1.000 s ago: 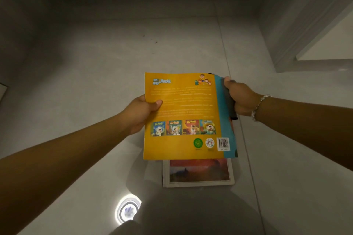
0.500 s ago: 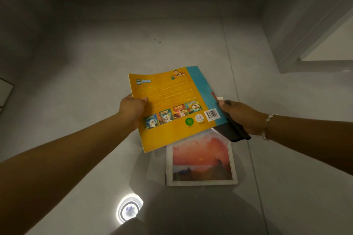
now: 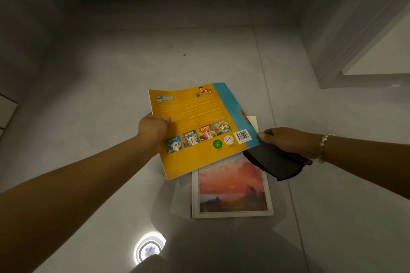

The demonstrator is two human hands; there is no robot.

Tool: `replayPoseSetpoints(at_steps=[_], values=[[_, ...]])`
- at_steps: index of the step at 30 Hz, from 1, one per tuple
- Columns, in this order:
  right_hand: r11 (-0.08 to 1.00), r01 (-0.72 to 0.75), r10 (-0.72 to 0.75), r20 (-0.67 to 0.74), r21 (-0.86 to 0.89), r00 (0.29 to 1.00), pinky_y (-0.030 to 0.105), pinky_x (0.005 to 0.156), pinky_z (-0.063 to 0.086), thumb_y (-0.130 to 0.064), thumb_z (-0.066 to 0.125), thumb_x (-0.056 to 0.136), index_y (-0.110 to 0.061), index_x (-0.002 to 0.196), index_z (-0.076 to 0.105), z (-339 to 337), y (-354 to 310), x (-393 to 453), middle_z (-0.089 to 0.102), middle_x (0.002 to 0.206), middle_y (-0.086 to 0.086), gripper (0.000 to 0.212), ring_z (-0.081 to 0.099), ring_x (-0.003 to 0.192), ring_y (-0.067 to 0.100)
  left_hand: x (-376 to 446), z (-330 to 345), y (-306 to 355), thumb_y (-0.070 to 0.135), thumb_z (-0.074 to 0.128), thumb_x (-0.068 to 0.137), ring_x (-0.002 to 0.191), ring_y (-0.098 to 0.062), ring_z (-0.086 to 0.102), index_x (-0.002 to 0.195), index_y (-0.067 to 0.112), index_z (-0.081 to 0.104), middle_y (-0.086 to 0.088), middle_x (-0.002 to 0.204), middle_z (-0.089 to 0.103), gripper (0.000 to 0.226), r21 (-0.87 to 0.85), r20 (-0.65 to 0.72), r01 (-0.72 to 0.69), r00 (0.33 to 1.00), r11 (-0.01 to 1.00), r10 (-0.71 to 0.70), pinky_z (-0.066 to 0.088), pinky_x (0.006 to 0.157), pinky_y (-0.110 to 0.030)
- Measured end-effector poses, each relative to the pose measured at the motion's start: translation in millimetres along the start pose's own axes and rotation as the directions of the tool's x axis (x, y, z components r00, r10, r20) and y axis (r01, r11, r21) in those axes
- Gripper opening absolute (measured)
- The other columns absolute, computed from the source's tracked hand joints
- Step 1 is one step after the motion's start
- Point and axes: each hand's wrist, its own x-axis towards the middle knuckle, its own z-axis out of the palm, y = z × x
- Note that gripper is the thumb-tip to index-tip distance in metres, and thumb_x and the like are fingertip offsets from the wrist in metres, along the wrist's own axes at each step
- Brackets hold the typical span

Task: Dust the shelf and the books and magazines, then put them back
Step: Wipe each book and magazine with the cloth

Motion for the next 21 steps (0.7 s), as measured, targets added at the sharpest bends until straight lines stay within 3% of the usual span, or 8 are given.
replayPoseSetpoints(at_steps=[3,5,7,9,14,17,21], values=[[0.999,-0.039,0.038,-0.015,-0.035,0.999,0.027,0.074,0.043,-0.047,0.035,0.099,-0.016,0.114,0.056,-8.6,6.0,-4.5,0.06,0.103,0.006,0.04,0.057,0.087,0.018,-0.9,-5.2,5.1,0.019,0.054,0.096,0.124,-0.035,0.048,0.138,0.008,0.043,-0.015,0.138,0.049,0.044,-0.013,-0.009,-0.004,1.0,1.0,0.004,0.04,0.103,-0.048],[0.997,-0.058,0.06,-0.04,0.045,0.997,0.025,0.063,0.042,-0.045,0.037,0.099,-0.018,0.102,0.057,-13.7,7.0,-10.9,0.059,0.091,0.001,0.033,0.057,0.079,0.016,0.3,-11.5,8.6,0.019,0.055,0.096,0.123,-0.035,0.049,0.137,0.009,0.044,-0.015,0.137,0.05,0.044,-0.013,-0.012,-0.012,1.0,1.0,0.012,0.04,0.103,-0.049],[0.989,-0.04,0.052,-0.082,0.143,0.995,0.026,0.062,0.043,-0.044,0.038,0.099,-0.021,0.09,0.056,-18.4,5.5,-16.5,0.059,0.088,0.002,0.031,0.058,0.078,0.017,-0.6,-17.7,10.2,0.019,0.056,0.095,0.123,-0.036,0.049,0.136,0.009,0.045,-0.015,0.137,0.051,0.044,-0.008,-0.01,-0.012,1.0,1.0,0.012,0.04,0.103,-0.05],[0.979,0.012,0.015,-0.132,0.204,0.991,0.029,0.069,0.044,-0.043,0.038,0.099,-0.02,0.092,0.058,-21.5,2.2,-19.1,0.06,0.093,0.003,0.031,0.059,0.083,0.02,-3.6,-21.1,10.5,0.018,0.057,0.095,0.121,-0.036,0.051,0.136,0.01,0.046,-0.015,0.136,0.052,0.043,-0.02,0.02,-0.009,1.0,1.0,0.009,0.041,0.102,-0.052],[0.959,0.108,-0.057,-0.193,0.264,0.979,0.035,0.087,0.043,-0.047,0.039,0.097,-0.01,0.125,0.055,-16.9,-15.7,-18.6,0.058,0.113,0.009,0.048,0.056,0.101,0.025,-25.9,-16.7,18.3,0.017,0.057,0.095,0.112,-0.034,0.057,0.13,0.01,0.051,-0.013,0.128,0.058,0.036,-0.034,0.173,-0.076,0.982,0.997,0.081,0.046,0.092,-0.046],[0.931,0.167,-0.1,-0.214,0.324,0.972,0.042,0.101,0.042,-0.044,0.04,0.098,-0.008,0.126,0.055,-12.7,-32.2,-21.0,0.058,0.123,0.013,0.048,0.055,0.112,0.029,-44.1,-11.9,28.0,0.018,0.056,0.095,0.102,-0.029,0.061,0.121,0.017,0.054,-0.01,0.123,0.061,0.026,-0.061,0.287,-0.107,0.95,0.992,0.12,0.049,0.087,-0.045],[0.879,0.25,-0.153,-0.256,0.406,0.955,0.041,0.1,0.044,-0.043,0.041,0.097,-0.013,0.116,0.059,-9.7,-55.6,-30.2,0.062,0.12,0.012,0.039,0.059,0.109,0.028,-68.4,-9.1,44.5,0.025,0.052,0.097,0.084,-0.02,0.065,0.114,0.018,0.056,-0.008,0.11,0.066,0.018,-0.066,0.389,-0.168,0.903,0.983,0.181,0.053,0.071,-0.034]])
